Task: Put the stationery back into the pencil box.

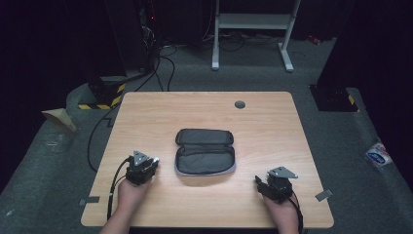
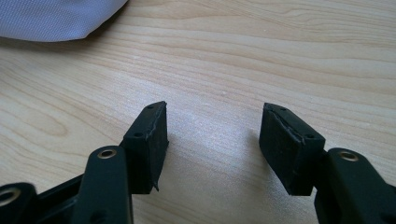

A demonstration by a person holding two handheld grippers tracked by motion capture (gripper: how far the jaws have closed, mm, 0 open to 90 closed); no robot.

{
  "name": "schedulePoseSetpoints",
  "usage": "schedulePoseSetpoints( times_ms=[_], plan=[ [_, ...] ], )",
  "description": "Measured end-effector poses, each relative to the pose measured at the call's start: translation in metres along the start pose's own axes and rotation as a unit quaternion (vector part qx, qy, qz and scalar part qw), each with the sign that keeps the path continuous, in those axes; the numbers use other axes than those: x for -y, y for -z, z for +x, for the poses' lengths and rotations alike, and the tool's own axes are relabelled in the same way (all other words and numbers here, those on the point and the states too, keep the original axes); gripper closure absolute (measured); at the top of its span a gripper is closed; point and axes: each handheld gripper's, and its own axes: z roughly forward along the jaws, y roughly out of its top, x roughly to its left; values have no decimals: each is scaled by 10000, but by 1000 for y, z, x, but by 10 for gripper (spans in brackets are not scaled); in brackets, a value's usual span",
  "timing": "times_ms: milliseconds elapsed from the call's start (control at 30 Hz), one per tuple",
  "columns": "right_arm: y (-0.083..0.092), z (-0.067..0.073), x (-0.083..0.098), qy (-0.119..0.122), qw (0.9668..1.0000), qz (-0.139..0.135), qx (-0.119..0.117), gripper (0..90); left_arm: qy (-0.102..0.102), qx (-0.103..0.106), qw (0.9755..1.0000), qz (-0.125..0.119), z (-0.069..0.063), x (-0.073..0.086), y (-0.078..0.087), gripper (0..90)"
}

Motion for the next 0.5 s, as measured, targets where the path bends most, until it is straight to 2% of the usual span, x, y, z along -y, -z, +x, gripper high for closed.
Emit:
schedulePoseSetpoints(
  times_ms=[167,333,500],
  plan=[
    [0,0,0,4,10000,0,-10,416,-95,-21,9999,-32,-1,1,2,730],
    [0,0,0,3,10000,0,-8,416,-34,23,9997,-220,-1,3,5,731],
    [0,0,0,2,10000,0,-8,416,-47,41,9995,-296,-1,3,7,731]
  ],
)
